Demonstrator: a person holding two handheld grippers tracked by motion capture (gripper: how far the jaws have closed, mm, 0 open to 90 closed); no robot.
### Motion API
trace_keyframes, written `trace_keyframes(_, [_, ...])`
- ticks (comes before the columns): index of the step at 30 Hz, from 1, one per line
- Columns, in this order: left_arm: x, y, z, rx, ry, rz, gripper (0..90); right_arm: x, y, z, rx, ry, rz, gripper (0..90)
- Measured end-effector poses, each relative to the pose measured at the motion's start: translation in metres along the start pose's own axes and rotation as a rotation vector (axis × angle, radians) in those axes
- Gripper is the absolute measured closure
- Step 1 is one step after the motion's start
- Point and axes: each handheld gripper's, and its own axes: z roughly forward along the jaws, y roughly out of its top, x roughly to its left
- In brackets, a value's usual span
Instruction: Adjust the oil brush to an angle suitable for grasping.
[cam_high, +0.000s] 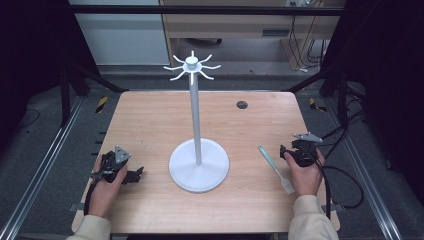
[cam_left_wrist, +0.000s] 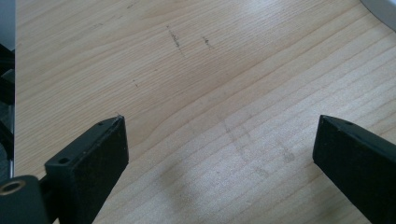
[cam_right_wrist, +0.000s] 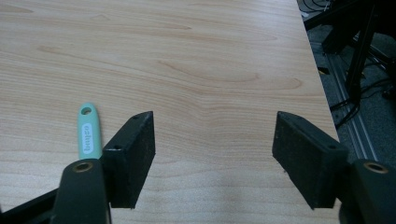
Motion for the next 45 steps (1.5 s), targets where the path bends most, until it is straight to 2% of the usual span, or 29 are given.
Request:
trace_keyframes(4, [-0.001,0.0,0.001,0.004,-0.005,0.001,3.0,0.0,0.0,0.001,0.005,-0.012,0.008,21.7])
trace_keyframes(8, [-0.002,0.0,0.001,0.005,-0.005,0.006,3.0,0.001,0.001,0.003,0.024,-0.025,0.011,21.1])
trace_keyframes(9, [-0.002,0.0,0.001,0.007,-0.005,0.006,3.0,0.002,0.0,0.004,0.026,-0.022,-0.015,27.5])
trace_keyframes(11, [-0.002,0.0,0.001,0.007,-0.004,0.006,3.0,0.005,0.0,0.004,0.027,-0.017,-0.038,33.0])
trace_keyframes(13, [-0.001,0.0,0.002,0.007,-0.003,0.005,3.0,0.007,0.001,0.004,0.033,-0.02,-0.029,35.2])
trace_keyframes(14, [-0.001,0.0,0.002,0.008,-0.001,0.008,3.0,0.007,0.001,0.004,0.019,-0.029,-0.052,37.8])
trace_keyframes(15, [-0.001,0.0,0.001,0.008,-0.001,0.008,3.0,0.01,0.002,0.003,0.015,-0.026,-0.034,42.2])
trace_keyframes(16, [-0.001,0.0,0.001,0.006,0.0,0.009,3.0,0.014,0.004,0.002,0.009,-0.005,-0.037,49.6])
trace_keyframes(18, [-0.001,0.001,0.001,0.003,0.001,0.011,3.0,0.021,0.005,0.003,0.011,0.013,-0.088,57.2])
trace_keyframes(19, [-0.001,0.001,0.001,0.003,0.0,0.011,3.0,0.024,0.004,0.004,0.012,0.018,-0.13,61.9])
trace_keyframes(22, [-0.001,0.001,0.001,0.005,0.0,0.011,3.0,0.031,0.004,0.005,0.036,0.065,-0.155,72.7])
trace_keyframes(23, [-0.001,0.001,0.001,0.006,0.001,0.012,3.0,0.031,0.004,0.005,0.036,0.065,-0.155,72.7])
trace_keyframes(24, [-0.001,0.001,0.001,0.004,0.003,0.013,3.0,0.033,0.004,0.005,0.042,0.076,-0.175,74.3])
trace_keyframes(27, [-0.001,0.001,0.0,0.001,0.003,0.013,3.1,0.037,0.003,0.007,0.067,0.09,-0.169,78.5])
trace_keyframes(28, [-0.001,0.001,0.0,0.002,0.003,0.013,3.1,0.037,0.002,0.008,0.082,0.1,-0.17,80.1])
trace_keyframes(29, [-0.002,0.001,0.0,0.004,0.002,0.015,3.1,0.039,0.001,0.01,0.107,0.132,-0.169,82.5])
trace_keyframes(30, [-0.002,0.001,0.0,0.004,0.002,0.015,3.1,0.039,0.001,0.01,0.107,0.132,-0.169,82.5])
trace_keyframes(33, [-0.002,0.001,0.0,0.002,0.004,0.015,3.1,0.041,0.0,0.012,0.127,0.17,-0.165,87.0])
trace_keyframes(36, [-0.001,0.001,0.0,0.001,0.003,0.014,3.1,0.041,-0.001,0.013,0.134,0.181,-0.168,89.8])
trace_keyframes(45, [-0.002,0.001,0.0,0.003,0.001,0.015,3.1,0.043,-0.002,0.017,0.161,0.216,-0.166,90.0])
